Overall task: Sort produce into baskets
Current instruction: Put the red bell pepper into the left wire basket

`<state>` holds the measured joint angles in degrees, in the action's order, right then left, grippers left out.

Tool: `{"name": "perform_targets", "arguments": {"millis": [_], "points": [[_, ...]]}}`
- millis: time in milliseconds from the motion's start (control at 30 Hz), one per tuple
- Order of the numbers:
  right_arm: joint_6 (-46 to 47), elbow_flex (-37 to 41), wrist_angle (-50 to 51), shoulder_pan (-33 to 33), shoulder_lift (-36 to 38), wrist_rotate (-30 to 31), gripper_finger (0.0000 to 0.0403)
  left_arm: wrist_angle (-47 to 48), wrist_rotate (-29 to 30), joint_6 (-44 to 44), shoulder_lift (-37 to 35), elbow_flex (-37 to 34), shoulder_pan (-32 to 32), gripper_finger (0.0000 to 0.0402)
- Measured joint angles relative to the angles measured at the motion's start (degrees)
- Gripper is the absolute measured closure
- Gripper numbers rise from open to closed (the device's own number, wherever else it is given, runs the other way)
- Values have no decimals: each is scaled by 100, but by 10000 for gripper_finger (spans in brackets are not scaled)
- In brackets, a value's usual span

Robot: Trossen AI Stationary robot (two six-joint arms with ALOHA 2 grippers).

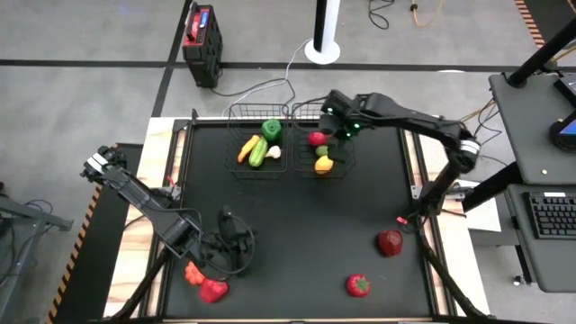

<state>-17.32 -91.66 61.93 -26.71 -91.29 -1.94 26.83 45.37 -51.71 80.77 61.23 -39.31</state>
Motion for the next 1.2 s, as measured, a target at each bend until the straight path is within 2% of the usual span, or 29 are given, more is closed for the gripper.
{"name": "perform_targets", "arguments": {"millis": [100, 267, 433, 600, 700, 967, 1067, 1200], "points": [[300, 29, -19, 318, 399, -3, 111, 18, -491, -161, -2, 128, 0, 333], [778, 123, -141, 978, 945, -1, 119, 191, -1699, -739, 102, 359, -19, 333], [1283, 294, -278, 1617, 1306, 47, 125, 1140, -2416, -1757, 556, 930, -239, 344], [1656, 478, -367, 2088, 1512, 45, 129, 2697, -2707, -2820, 1289, 1864, -593, 361], [1835, 564, -415, 2311, 1582, 51, 128, 3310, -3046, -3364, 1770, 2468, -782, 366], [2044, 897, -714, 2739, 1541, 51, 136, 4549, -3524, -4032, 2990, 4039, -1246, 368], [2065, 977, -708, 2838, 1451, 53, 138, 5165, -3922, -4403, 3367, 4447, -1332, 368], [2129, 1131, -877, 2928, 1421, 51, 138, 6008, -4037, -4725, 3727, 4768, -1416, 368]]}}
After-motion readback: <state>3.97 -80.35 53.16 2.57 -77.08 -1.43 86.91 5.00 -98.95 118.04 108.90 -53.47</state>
